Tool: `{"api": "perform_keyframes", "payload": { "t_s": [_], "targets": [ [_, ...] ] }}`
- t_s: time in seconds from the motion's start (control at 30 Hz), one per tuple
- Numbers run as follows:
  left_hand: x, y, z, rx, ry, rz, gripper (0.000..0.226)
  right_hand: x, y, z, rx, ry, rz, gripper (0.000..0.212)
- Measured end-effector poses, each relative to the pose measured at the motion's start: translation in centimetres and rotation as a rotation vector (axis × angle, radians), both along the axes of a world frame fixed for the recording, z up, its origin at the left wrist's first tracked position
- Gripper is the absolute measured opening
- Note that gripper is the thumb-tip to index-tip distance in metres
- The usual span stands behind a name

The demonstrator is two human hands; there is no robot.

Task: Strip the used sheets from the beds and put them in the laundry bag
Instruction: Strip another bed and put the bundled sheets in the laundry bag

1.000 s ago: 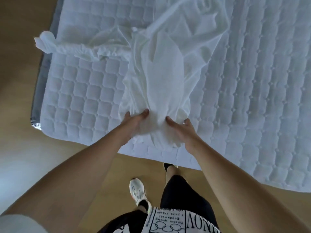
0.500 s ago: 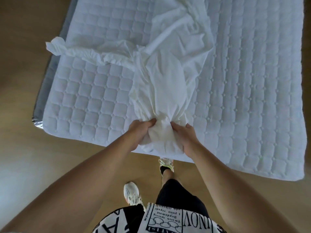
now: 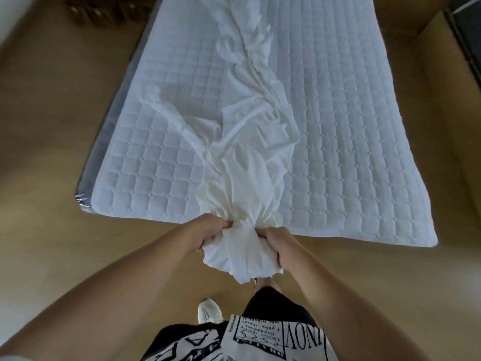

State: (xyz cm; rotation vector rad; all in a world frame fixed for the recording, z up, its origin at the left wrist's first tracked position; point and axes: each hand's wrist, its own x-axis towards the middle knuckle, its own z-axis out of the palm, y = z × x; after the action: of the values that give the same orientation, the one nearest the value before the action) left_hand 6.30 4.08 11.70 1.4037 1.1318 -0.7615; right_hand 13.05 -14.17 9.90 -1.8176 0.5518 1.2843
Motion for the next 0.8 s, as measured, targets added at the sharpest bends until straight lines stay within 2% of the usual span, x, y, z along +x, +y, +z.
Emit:
{"api": "perform_keyframes", "payload": {
  "t_s": [0.1,0.2,0.27,0.37,0.4,0.47,0.53,0.6,0.7,0.8],
  "targets": [
    [2.1,1.4,2.9,0.049,-0.060,0.026,0.027,2.0,0.8,3.1,0.011,-0.046,-0.050,0.038],
    [5.7,3.1,5.6,0.075,-0.196,0.155,0.027,5.5,1.7,5.9,0.060,-0.084,-0.143,0.021],
    [9.1,4.5,7.7,0.062,-0.337,0.285,0.036,8.8,2.6,7.5,0.168,-0.116,-0.257,0.029],
    [15.3,7.0,9.9,0.085,-0.574,0.412,0.069,14.9,4.3,9.6,0.516,-0.135,-0.624,0.045],
    [17.1,7.7,10.5,0.128,-0.611,0.411,0.077,17.1,4.8,10.2,0.606,-0.142,-0.680,0.049],
    [20.0,8.9,10.3,0.286,-0.634,0.323,0.075,21.5,5.9,10.8,0.653,-0.184,-0.613,0.054],
    [21.6,9.6,8.3,0.403,-0.567,0.210,0.071,24.6,6.8,10.0,0.601,-0.222,-0.514,0.057],
    [22.4,9.9,4.9,0.399,-0.429,0.164,0.075,26.3,7.3,7.2,0.448,-0.253,-0.424,0.060],
    [22.4,9.9,-0.2,0.358,-0.215,0.200,0.085,26.8,6.4,1.3,0.177,-0.193,-0.323,0.045],
    [21.5,9.8,-4.1,0.290,-0.056,0.310,0.092,26.1,4.9,-3.9,-0.002,-0.053,-0.239,0.044]
  ]
}}
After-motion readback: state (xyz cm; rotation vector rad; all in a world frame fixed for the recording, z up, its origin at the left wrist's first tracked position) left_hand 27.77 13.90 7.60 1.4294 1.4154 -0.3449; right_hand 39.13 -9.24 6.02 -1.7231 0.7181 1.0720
